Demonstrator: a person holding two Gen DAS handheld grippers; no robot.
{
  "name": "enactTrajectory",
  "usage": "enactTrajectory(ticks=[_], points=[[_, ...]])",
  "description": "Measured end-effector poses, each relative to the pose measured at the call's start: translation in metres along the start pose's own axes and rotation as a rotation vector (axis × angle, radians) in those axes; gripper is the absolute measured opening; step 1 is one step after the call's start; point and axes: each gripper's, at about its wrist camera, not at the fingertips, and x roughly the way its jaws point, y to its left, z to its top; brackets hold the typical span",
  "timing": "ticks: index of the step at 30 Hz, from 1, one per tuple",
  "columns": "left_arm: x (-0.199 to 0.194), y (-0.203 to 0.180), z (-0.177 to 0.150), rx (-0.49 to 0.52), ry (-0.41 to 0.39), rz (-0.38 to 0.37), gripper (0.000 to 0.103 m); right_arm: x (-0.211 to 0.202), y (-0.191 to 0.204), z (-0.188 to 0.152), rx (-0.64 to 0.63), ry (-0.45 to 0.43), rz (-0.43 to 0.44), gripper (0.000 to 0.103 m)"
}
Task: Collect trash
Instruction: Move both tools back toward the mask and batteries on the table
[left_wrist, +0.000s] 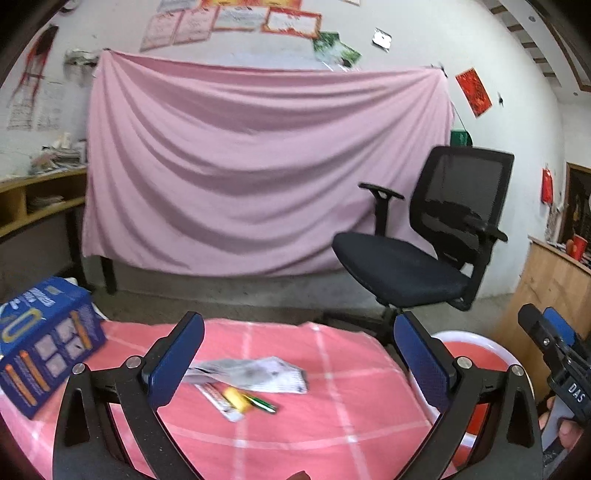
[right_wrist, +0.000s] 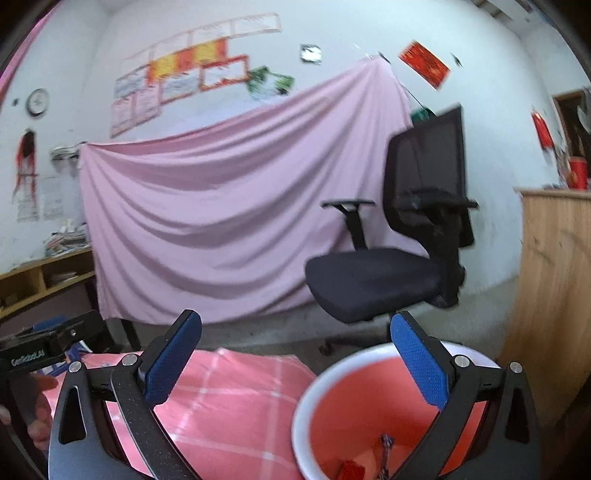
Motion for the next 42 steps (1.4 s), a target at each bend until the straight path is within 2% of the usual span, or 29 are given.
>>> enactTrajectory(ticks=[8, 12, 18, 24, 31, 35, 37, 42], points=[[-0.031, 0.041, -0.006, 0.012, -0.096, 0.085, 0.101, -0.004, 0.041, 0.002, -0.063, -0.098, 0.106, 0.103], [-0.044, 0.06, -0.011, 0.029, -0.12, 0.125, 0.101, 0.001, 0.064, -0.003, -0.102, -0.106, 0.156, 0.103], [-0.052, 0.09, -0.022, 0.048, -0.118, 0.153, 0.101, 0.015, 0.096, -0.017, -0.183, -0.085, 0.177, 0.103], [-0.044, 0.111, -0.033, 0.062, -0.061, 0.152, 0.101, 0.038, 0.113, -0.029, -0.246, 0.016, 0.206, 0.103], [-0.008, 0.119, -0.049, 0.075, 0.127, 0.147, 0.101, 0.076, 0.114, -0.04, -0.19, 0.208, 0.251, 0.103], [0.005, 0.125, -0.052, 0.032, 0.21, 0.148, 0.1, 0.106, 0.117, -0.05, -0.171, 0.363, 0.291, 0.094], [0.01, 0.127, -0.052, 0.014, 0.242, 0.139, 0.097, 0.116, 0.121, -0.055, -0.172, 0.422, 0.307, 0.087], [0.023, 0.127, -0.054, -0.009, 0.333, 0.118, 0.078, 0.139, 0.127, -0.067, -0.141, 0.55, 0.384, 0.087]])
